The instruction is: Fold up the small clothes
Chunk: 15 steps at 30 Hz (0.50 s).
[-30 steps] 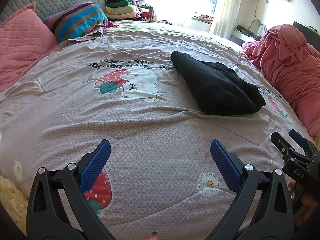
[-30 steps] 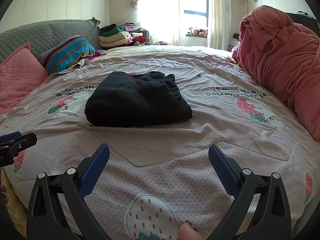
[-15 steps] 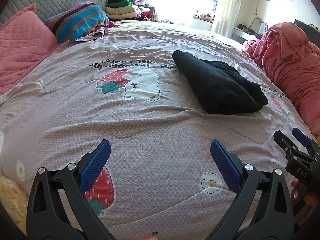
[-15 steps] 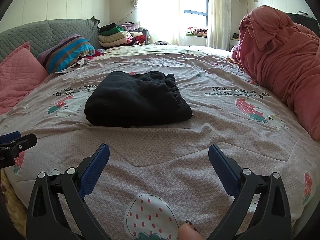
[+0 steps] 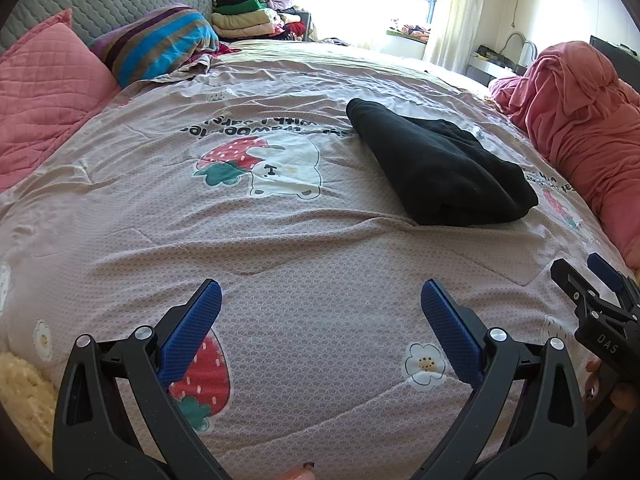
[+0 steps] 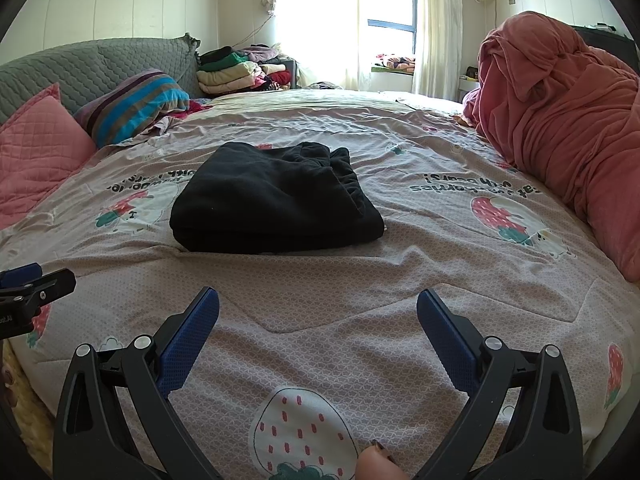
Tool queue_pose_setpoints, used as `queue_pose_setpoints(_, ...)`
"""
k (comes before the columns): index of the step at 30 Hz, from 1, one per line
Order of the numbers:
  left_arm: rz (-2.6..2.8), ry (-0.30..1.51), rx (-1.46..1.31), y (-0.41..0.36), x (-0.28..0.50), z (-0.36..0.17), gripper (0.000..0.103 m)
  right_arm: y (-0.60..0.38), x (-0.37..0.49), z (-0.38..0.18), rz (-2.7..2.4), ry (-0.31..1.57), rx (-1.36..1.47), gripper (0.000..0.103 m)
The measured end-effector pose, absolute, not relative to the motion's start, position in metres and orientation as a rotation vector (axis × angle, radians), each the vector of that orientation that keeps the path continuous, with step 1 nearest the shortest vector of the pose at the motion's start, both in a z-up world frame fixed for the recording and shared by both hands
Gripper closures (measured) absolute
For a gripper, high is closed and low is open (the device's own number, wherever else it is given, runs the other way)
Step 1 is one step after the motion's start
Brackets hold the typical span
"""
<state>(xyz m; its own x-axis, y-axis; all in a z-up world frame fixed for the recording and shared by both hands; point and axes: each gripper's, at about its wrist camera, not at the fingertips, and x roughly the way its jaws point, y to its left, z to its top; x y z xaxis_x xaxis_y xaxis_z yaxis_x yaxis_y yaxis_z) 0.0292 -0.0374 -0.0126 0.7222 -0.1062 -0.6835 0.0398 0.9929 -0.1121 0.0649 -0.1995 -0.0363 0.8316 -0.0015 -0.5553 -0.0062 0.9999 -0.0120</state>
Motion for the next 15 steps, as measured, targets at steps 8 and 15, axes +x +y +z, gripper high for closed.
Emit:
queue_pose_setpoints(8, -0.077, 0.763, -0.091, -0.0366, 0.0282, -0.0131, 0.009, -0.1995, 0.0636, -0.0355, -0.003, 0.587, -0.014, 0.005)
queue_pose_setpoints(15, -0.075, 0.764, -0.091, -0.0369, 0.0284, -0.0133, 0.009, -0.2003, 0.0621, -0.0353, -0.002, 0.587, -0.015, 0.005)
